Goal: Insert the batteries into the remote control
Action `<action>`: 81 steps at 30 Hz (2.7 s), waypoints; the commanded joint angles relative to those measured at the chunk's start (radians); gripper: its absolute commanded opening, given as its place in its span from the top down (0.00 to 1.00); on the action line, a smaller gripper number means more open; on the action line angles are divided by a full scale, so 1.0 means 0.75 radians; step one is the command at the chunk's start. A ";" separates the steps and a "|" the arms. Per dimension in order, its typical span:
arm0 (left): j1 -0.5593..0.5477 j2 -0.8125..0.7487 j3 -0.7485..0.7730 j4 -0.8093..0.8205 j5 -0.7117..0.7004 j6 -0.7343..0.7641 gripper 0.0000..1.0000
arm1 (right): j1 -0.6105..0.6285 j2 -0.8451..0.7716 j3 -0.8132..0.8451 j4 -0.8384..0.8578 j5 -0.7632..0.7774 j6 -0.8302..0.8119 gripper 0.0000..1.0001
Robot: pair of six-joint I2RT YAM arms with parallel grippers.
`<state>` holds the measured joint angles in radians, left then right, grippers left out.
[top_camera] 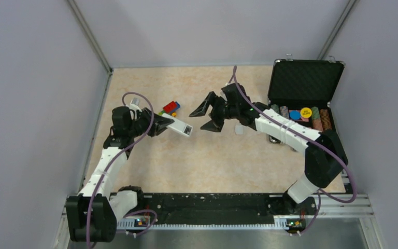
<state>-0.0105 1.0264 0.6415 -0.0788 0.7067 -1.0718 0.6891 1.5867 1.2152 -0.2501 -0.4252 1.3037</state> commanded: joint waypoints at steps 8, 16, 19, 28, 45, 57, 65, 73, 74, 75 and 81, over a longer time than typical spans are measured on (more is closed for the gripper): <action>-0.004 0.095 0.190 -0.099 0.322 0.154 1.00 | -0.140 -0.007 0.149 -0.043 -0.425 -1.076 0.10; -0.005 0.159 0.214 -0.073 0.416 0.166 1.00 | -0.085 -0.010 0.196 -0.160 -0.452 -1.282 0.01; -0.004 0.178 0.215 -0.037 0.433 0.144 1.00 | -0.053 0.013 0.197 -0.164 -0.451 -1.294 0.01; -0.006 0.198 0.202 -0.020 0.420 0.147 1.00 | 0.063 0.101 0.268 -0.258 -0.314 -1.314 0.01; -0.005 0.248 0.195 0.009 0.448 0.151 1.00 | 0.073 0.145 0.253 -0.214 -0.317 -1.282 0.31; -0.004 0.250 0.163 0.168 0.538 0.061 1.00 | 0.068 0.179 0.227 -0.202 -0.281 -1.266 0.48; -0.005 0.249 0.176 0.175 0.593 0.081 1.00 | 0.038 0.178 0.185 -0.140 -0.286 -1.202 0.62; -0.005 0.253 0.180 0.251 0.647 0.051 1.00 | 0.012 0.167 0.146 -0.068 -0.340 -1.118 0.64; -0.005 0.252 0.178 0.274 0.655 0.038 1.00 | 0.004 0.167 0.137 -0.055 -0.354 -1.102 0.64; -0.006 0.250 0.177 0.302 0.661 0.018 1.00 | -0.002 0.164 0.126 -0.041 -0.368 -1.086 0.64; -0.005 0.253 0.164 0.433 0.689 -0.078 1.00 | -0.025 0.160 0.082 0.000 -0.371 -1.057 0.62</action>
<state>-0.0074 1.2354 0.7544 0.0978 1.0664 -1.0046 0.6891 1.6958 1.3102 -0.2768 -0.7670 0.5102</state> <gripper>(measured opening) 0.261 0.396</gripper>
